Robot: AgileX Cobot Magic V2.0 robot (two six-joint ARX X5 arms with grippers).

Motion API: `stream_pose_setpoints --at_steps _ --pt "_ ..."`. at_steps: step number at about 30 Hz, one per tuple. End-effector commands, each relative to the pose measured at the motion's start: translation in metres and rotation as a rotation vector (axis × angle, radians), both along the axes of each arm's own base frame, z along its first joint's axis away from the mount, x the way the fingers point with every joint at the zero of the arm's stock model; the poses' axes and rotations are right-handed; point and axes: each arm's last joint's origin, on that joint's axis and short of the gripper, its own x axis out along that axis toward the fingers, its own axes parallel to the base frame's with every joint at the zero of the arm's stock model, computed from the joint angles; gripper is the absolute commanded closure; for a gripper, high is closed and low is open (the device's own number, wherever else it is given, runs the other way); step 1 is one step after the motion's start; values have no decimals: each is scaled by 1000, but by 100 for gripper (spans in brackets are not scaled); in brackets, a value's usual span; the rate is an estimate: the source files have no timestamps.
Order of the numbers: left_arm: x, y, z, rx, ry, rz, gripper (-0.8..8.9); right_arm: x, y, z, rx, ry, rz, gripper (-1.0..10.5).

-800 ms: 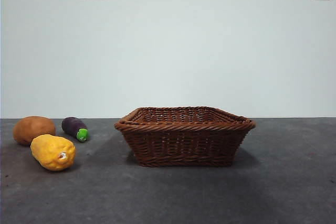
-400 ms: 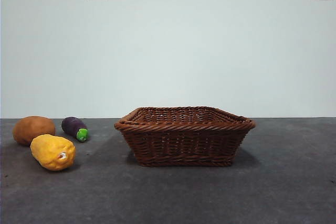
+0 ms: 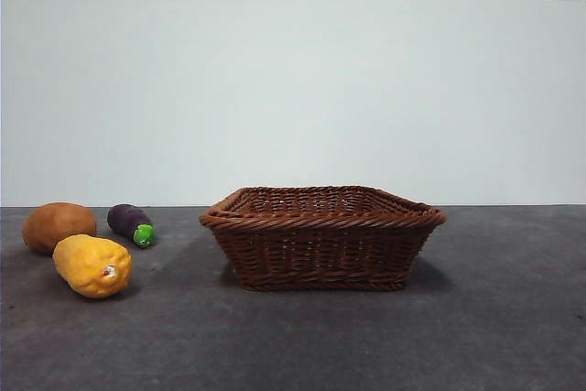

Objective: Help me put the vegetables on the table into the basket

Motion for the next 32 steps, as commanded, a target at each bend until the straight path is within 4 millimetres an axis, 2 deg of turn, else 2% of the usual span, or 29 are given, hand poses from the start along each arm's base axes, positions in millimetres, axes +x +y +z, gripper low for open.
stream_pose_setpoints --at_steps 1,5,9,13,17,20,24,27,32 --pt "2 0 6 3 -12 -7 149 -1 0 1 -3 2 8 374" --pt "7 0 11 2 -3 -7 149 4 0 0 5 4 16 375" --pt "11 0 9 1 16 -7 149 28 3 3 77 -6 54 379" --pt "16 1 9 1 8 -7 149 73 15 8 112 4 118 379" --pt "21 1 7 0 29 -7 149 135 40 2 87 109 152 379" --pt "26 1 5 -1 49 -7 149 186 67 -18 55 210 192 380" --pt "30 1 3 -2 68 -6 149 232 99 -57 -5 321 214 380" --pt "32 2 2 -2 70 -6 149 251 115 -86 -44 386 216 382" --pt "36 2 0 -3 88 -6 150 268 122 -129 -91 468 195 384"
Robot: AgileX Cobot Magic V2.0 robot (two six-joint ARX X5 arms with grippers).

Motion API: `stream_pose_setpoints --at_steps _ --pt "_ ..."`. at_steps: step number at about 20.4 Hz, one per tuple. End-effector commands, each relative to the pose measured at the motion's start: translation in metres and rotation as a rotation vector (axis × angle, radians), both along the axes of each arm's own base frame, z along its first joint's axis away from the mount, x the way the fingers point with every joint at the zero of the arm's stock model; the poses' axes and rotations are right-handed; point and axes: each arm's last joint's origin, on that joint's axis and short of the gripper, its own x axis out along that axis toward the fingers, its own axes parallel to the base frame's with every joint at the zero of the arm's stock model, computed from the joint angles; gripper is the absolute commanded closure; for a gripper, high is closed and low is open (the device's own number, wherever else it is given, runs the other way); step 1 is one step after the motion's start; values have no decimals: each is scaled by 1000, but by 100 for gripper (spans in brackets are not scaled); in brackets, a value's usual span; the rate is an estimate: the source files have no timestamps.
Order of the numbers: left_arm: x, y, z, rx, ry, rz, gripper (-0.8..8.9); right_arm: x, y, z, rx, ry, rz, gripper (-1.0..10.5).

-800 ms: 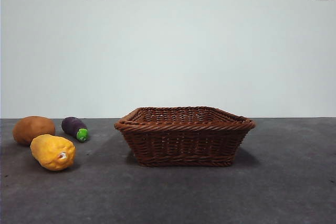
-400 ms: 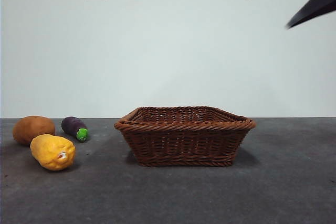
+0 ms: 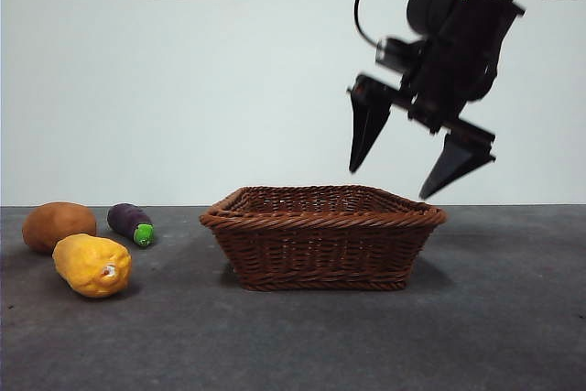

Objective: Help me put the vegetables on the table into the basket

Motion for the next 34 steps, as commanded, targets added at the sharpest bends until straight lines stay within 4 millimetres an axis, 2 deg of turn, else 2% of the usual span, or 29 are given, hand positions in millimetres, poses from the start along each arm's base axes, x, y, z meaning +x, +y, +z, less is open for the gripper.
stream_pose_setpoints --at_steps 1,4,9,14,18,20,22,25,28,31,34 --pt "2 0 0 2 -2 -5 150 7 2 -16 -15 22 -13 389" --pt "7 0 -2 5 17 0 154 14 4 -30 -37 14 -25 471" --pt "13 1 -6 4 41 0 154 17 5 -42 -35 36 -36 736" --pt "19 1 -9 2 68 0 154 20 6 -42 -27 15 -38 961" --pt "23 1 -12 -2 90 2 154 21 7 -34 34 -1 -54 959" --pt "24 1 -13 -17 103 14 154 16 6 -10 52 -57 -53 959" --pt "27 1 -15 -41 124 31 154 5 2 29 87 -158 -50 958" --pt "36 -3 -23 -93 196 43 154 -26 -9 95 128 -326 -32 959" --pt "59 -26 -41 -134 301 -10 154 -63 -21 145 134 -470 -10 958" --pt "85 -51 -67 -147 426 9 153 -96 -32 174 124 -545 12 958" --pt "107 -69 -83 -104 532 39 154 -117 -39 188 114 -570 31 958"
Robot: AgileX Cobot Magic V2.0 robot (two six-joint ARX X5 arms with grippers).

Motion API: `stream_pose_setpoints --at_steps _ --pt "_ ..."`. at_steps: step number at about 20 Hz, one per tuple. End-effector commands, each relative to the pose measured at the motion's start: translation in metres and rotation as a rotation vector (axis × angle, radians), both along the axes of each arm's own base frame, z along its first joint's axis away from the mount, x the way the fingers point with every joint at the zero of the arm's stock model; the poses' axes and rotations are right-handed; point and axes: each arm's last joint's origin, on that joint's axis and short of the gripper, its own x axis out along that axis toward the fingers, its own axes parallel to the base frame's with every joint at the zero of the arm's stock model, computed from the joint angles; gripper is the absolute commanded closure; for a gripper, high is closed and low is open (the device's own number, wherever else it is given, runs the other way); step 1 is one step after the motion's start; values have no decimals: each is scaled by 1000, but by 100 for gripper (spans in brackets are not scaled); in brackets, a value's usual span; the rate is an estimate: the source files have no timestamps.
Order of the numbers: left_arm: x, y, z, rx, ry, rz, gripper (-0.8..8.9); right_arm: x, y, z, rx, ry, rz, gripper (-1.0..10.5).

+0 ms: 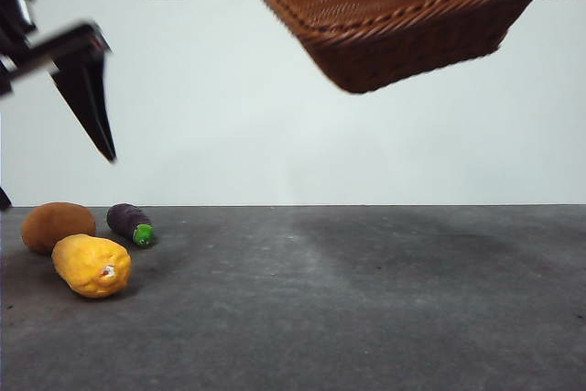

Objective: Help me put the vegetables on the table into the basket

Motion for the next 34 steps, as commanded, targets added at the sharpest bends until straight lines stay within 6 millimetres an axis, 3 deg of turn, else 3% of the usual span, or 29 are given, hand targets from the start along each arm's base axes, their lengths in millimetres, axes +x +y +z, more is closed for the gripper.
stream_pose_setpoints --at_steps 1,8,20,21,22,27,31,34 --pt "17 -12 -6 36 61 44 154 -12 -3 9 -6 -31 19 958" --pt "53 -39 -23 171 293 62 154 -27 -8 14 -23 -19 31 958" --pt "64 -46 -53 254 364 125 159 -28 -9 13 -36 -3 37 958" --pt "63 -46 -54 256 365 123 192 -28 -9 13 -37 -1 37 958" --pt "64 -46 -54 255 363 123 286 -28 -9 13 -36 -1 37 958" --pt "64 -47 -53 259 354 104 833 -29 -9 11 -45 17 39 958" --pt "64 -47 -52 276 331 29 821 -30 -9 9 -51 34 39 958" --pt "62 -46 -38 282 256 -36 821 -29 -9 6 -64 61 29 958"
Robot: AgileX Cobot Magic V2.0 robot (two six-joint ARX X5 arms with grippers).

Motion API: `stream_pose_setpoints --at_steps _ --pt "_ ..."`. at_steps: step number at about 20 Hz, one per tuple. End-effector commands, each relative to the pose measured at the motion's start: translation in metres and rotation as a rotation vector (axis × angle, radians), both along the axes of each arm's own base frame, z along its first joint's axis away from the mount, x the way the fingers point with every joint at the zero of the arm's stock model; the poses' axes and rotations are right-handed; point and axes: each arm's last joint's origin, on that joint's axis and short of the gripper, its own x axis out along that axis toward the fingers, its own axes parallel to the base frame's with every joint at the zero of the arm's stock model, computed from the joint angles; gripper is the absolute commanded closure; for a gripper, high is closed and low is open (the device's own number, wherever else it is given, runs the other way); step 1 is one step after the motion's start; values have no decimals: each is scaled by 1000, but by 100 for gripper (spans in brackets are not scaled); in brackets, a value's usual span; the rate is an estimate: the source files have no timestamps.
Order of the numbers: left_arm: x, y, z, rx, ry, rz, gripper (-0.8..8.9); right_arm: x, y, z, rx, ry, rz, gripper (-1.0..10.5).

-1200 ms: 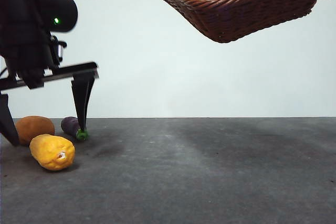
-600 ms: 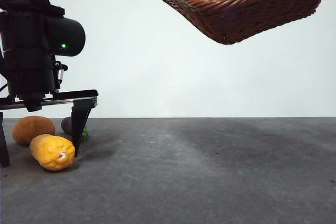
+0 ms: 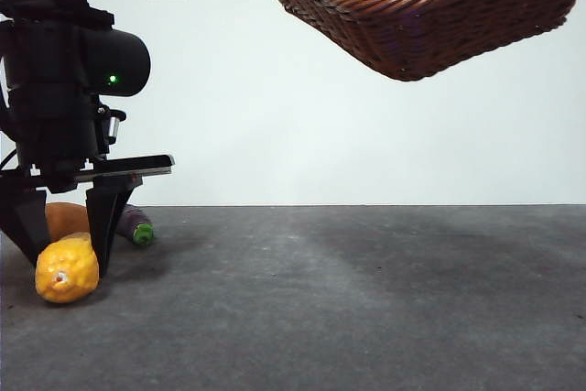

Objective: Help me put the vegetables on the table into the basket

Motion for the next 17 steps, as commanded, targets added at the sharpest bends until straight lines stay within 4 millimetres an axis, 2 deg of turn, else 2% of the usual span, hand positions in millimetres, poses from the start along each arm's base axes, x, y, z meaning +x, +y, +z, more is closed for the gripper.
stream_pose_setpoints --at_steps 1,4,7,9,12,14,17 --pt "-2 0 20 -12 -100 -93 821 2 1 0 10 2 -6 958" --pt "-14 5 63 -42 -286 -173 821 12 4 -12 -9 65 -10 959" --pt "-40 15 108 -62 -455 -228 821 23 8 -31 6 120 -39 959" --pt "-66 24 138 -80 -561 -253 821 29 10 -51 46 150 -78 959" --pt "-112 38 176 -181 -711 -299 821 33 12 -92 115 223 -120 959" --pt "-139 44 193 -266 -791 -337 821 34 14 -118 189 272 -136 959" --pt "-160 44 203 -345 -832 -359 821 30 21 -147 279 318 -154 959"
